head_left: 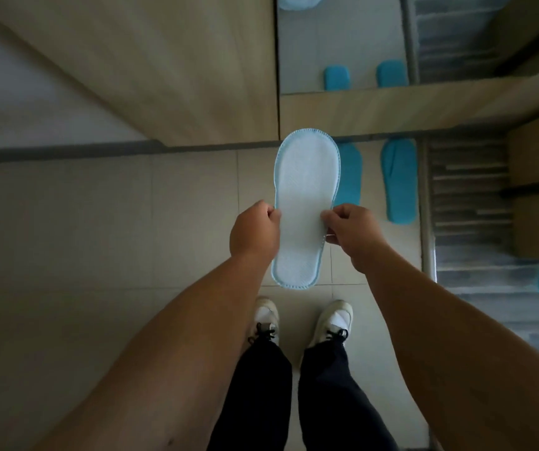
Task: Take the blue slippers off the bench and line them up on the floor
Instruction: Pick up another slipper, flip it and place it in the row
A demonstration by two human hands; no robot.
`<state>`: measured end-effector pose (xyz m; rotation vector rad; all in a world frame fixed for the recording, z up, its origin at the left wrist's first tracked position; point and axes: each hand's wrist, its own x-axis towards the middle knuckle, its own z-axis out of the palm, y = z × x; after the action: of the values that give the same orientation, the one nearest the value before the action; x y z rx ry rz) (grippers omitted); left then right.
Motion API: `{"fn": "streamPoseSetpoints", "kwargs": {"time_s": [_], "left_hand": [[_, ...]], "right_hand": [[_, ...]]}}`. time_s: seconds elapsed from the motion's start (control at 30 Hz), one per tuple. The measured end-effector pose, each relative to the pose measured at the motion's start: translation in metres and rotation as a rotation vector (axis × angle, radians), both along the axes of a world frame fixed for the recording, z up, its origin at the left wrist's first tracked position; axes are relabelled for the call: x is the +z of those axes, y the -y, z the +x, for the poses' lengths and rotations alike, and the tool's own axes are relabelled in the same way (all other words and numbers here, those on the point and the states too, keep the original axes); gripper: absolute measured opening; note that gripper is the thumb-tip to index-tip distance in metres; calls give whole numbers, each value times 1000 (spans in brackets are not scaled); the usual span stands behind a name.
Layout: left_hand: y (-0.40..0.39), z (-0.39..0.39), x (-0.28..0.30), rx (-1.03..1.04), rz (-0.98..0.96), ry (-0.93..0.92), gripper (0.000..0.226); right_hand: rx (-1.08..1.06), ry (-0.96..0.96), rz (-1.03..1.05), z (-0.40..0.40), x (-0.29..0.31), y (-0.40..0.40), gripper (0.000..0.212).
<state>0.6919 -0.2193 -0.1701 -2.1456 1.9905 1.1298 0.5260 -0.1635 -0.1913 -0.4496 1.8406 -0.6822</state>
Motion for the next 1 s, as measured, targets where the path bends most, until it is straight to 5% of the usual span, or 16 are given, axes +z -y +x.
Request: {"fn": "streamPoseSetpoints", "kwargs": {"time_s": [0.27, 0.5, 0.63, 0.77, 0.87, 1.0], "left_hand": [[0, 11, -25, 110, -94, 64, 35], [13, 7, -43, 194, 124, -315, 30], [17, 33, -65, 299, 192, -365, 35], [18, 58, -97, 355, 265, -404, 29], [25, 67, -126, 395, 354, -500, 26], [46, 75, -175, 368, 339, -493, 30]], "right_hand": [[133, -250, -59, 47, -18, 28, 17], [377, -289, -173, 70, -33, 38, 15], [537, -257, -261, 80, -51, 32, 15], [418, -296, -258, 78, -80, 36, 24], [295, -224, -47, 71, -117, 52, 40], [135, -24, 45, 72, -171, 74, 26]]}}
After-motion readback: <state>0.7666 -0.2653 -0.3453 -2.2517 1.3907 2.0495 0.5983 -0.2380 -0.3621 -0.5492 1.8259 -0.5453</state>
